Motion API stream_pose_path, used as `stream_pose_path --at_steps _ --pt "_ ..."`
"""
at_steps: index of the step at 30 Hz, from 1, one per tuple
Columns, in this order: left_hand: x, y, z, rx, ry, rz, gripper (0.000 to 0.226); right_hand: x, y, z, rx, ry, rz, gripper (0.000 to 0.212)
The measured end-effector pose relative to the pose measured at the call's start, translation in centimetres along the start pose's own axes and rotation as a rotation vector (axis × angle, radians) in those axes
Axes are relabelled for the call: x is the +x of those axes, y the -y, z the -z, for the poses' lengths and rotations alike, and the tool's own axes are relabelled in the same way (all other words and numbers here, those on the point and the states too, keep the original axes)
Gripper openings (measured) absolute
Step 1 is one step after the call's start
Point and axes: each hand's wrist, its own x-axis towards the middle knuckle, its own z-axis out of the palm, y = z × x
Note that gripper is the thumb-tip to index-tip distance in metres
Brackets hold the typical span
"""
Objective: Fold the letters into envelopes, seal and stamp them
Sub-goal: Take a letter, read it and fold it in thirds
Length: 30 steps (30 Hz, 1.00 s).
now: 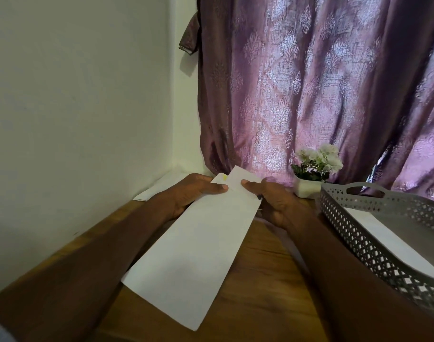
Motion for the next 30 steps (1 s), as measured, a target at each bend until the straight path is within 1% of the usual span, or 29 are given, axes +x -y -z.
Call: stream_pose_path --at_steps 4,7,10,13,15,18,20,23,25,27,29,30 --pt "-0.2 -0.1 -0.1 0.006 -0.017 -0.011 0.029 -0.2 0.2 -0.2 0.017 0.036 -0.009 0.045" --pt "-0.3 -0.2 -0.3 -0.026 -0.032 -0.002 0.023 -0.7 0.4 -0.2 0.026 0.069 -0.048 0.039" --pt "-0.5 -0.1 -0.3 -0.053 -0.018 0.004 0.030 -1.1 0.4 -0.4 0.036 0.037 -0.074 0.036" --pt "-0.5 0.0 -0.4 -0.055 -0.005 0.009 0.033 -1.0 0.4 -0.4 0.036 -0.026 -0.051 0.038" --pt "-0.5 0.0 -0.5 -0.047 -0.013 0.011 0.032 -0.8 0.4 -0.5 0.008 -0.029 -0.038 0.039" --pt "-0.4 0.0 -0.5 -0.034 -0.030 0.009 0.023 -0.9 0.4 -0.5 -0.013 0.021 -0.065 0.031" --pt "-0.3 0.0 -0.4 -0.024 -0.033 0.009 0.022 -0.9 0.4 -0.5 -0.011 0.028 -0.083 0.034" --pt "-0.2 0.2 -0.4 -0.047 -0.006 0.012 0.027 -0.9 0.3 -0.5 0.009 0.011 -0.070 0.039" --pt "-0.2 0.1 -0.4 -0.032 -0.012 0.015 0.023 -0.7 0.4 -0.6 0.017 0.008 -0.057 0.043" --pt "-0.1 0.1 -0.5 -0.014 -0.025 0.009 0.011 -0.6 0.4 -0.7 0.017 0.014 -0.063 0.045" --pt "-0.1 0.2 -0.4 -0.019 -0.025 0.006 0.009 -0.8 0.4 -0.8 0.025 0.036 -0.084 0.044" --pt "-0.1 0.2 -0.4 -0.028 -0.017 0.005 0.012 -1.0 0.4 -0.8 0.033 0.043 -0.095 0.043"
